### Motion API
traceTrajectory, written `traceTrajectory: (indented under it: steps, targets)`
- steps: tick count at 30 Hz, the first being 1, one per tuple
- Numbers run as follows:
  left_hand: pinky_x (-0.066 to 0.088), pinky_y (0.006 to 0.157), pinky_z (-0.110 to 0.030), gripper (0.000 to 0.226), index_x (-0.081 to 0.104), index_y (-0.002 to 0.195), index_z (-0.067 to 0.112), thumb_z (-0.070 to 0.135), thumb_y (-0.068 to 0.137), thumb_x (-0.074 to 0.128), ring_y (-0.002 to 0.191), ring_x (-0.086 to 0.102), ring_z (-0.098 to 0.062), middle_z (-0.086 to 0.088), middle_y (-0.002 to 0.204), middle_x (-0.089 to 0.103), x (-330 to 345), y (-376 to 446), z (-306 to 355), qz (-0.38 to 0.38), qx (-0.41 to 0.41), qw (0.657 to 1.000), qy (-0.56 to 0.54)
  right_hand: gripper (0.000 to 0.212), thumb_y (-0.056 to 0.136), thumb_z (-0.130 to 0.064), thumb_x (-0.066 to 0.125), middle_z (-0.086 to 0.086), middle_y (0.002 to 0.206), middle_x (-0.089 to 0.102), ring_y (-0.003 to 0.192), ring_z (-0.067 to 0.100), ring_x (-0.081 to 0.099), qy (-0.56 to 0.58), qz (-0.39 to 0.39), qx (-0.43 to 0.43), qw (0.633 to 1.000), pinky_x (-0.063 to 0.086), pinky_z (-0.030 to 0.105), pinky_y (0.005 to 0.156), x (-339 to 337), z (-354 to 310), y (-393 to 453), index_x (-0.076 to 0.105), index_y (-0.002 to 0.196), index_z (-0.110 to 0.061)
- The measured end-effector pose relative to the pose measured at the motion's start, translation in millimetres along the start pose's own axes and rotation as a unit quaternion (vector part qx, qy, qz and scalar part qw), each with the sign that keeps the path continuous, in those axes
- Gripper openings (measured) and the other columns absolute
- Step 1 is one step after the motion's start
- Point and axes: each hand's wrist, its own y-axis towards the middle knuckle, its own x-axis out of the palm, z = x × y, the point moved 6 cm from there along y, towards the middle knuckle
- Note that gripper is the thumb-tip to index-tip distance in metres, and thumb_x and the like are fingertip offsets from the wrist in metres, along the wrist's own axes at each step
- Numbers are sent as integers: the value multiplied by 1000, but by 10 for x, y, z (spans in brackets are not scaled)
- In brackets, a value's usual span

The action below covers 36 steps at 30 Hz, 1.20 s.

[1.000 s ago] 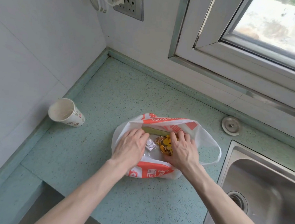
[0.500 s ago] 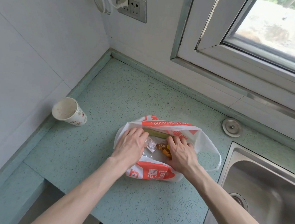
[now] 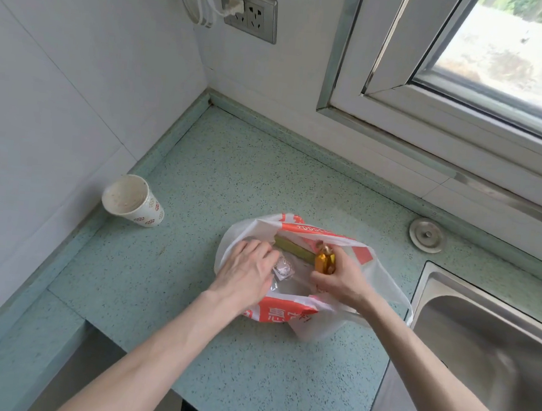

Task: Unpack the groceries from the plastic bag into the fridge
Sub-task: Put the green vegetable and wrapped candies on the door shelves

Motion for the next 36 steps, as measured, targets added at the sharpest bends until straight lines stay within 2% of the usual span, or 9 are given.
traceTrajectory:
  steps: [3,6,9,11,18,25,28,32,36]
  targets:
    - [27,118,-40,62,56,137,17,54,87,51,130,49,-24,-4,135,57,61,-26,126,-61,37,997,10,41,87,-11,74,8,104,74,91,24,73,240,-32,52,969,63,36,75,-45,-33,-21,59,125,-18]
    - [20,121,-41,72,54,140,18,62,83,47,134,45,-25,-6,137,55,126,-55,227,-84,64,994,33,18,93,-7,68,10,82,70,67,26,66,425,-73,132,892,57,34,54,-25,-106,-103,64,111,-6]
    - [22,123,-43,72,53,142,19,66,87,54,134,44,-24,-5,136,54,186,-63,251,-88,66,993,41,8,92,-8,68,11,78,66,62,23,64,517,-63,195,831,61,33,59,-5,-95,-166,67,99,-4]
    - [23,122,-42,68,54,141,18,63,89,54,133,45,-24,-5,137,55,182,-59,257,-84,65,993,44,3,92,-7,68,10,77,66,60,21,65,540,-50,213,813,61,31,58,-15,-71,-209,67,95,-6]
    - [35,113,-40,45,57,131,17,46,102,41,125,50,-25,-4,132,58,107,52,255,-60,15,998,32,32,82,1,67,13,80,66,67,23,66,653,-17,173,737,60,38,67,-153,-64,-325,61,108,-17]
    - [38,105,-39,31,53,132,15,26,104,46,123,51,-25,-6,130,57,52,435,442,-35,16,998,41,31,92,-12,72,11,77,70,56,19,66,583,41,186,790,57,31,49,-274,-21,-451,62,119,-2]
    - [37,112,-41,36,50,136,14,15,100,51,128,50,-26,-7,137,55,210,569,487,-68,16,996,62,12,96,-13,68,8,67,71,50,17,67,592,39,205,779,56,30,46,-292,-39,-526,64,104,-5]
    - [37,117,-45,56,45,138,13,-1,86,58,133,50,-28,-9,144,49,362,609,520,-88,25,993,73,32,93,-13,72,12,75,71,54,19,66,595,47,215,773,57,31,51,-286,-1,-573,63,120,1]
    - [37,117,-45,65,42,141,12,-1,83,67,136,48,-30,-11,148,45,378,693,508,-80,33,992,95,31,93,-12,73,12,74,71,54,19,65,588,65,209,779,56,31,49,-303,11,-627,65,120,1]
